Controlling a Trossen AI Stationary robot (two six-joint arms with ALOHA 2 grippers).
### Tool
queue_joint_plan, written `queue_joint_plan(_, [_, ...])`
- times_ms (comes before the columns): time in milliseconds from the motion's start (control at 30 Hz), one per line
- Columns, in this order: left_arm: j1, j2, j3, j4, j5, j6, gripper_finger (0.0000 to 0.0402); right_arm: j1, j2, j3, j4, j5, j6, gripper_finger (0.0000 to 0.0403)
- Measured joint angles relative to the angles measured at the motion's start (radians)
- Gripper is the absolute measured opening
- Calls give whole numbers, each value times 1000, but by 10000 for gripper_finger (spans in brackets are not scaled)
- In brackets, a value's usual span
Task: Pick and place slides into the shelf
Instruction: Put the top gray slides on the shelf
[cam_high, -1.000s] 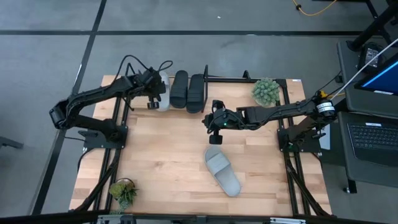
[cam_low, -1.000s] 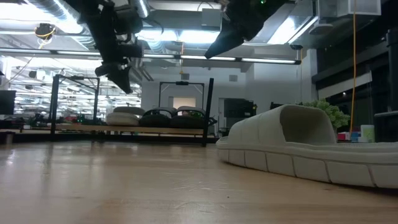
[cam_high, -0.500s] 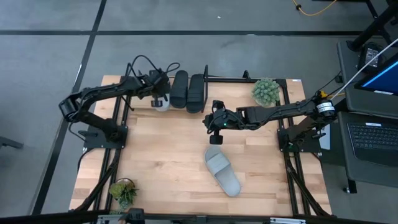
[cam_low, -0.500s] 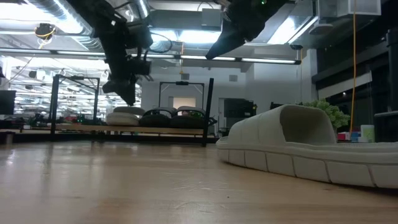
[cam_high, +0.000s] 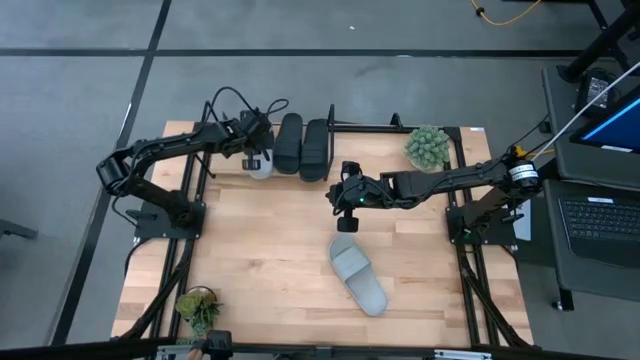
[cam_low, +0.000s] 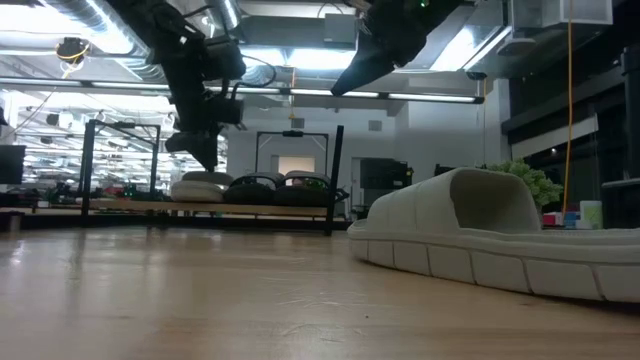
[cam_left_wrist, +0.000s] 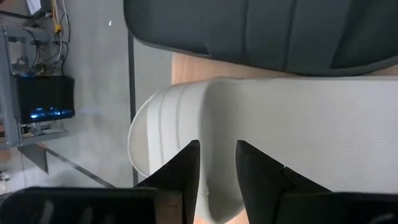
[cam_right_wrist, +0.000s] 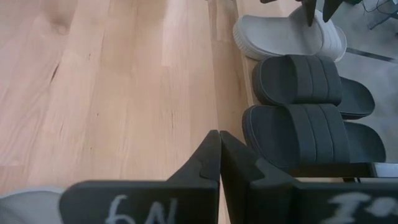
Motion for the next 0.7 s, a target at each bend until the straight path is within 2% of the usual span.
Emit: queue_joint_plan(700, [50,28,0,10,38,0,95,0,0,0,-3,0,0,6])
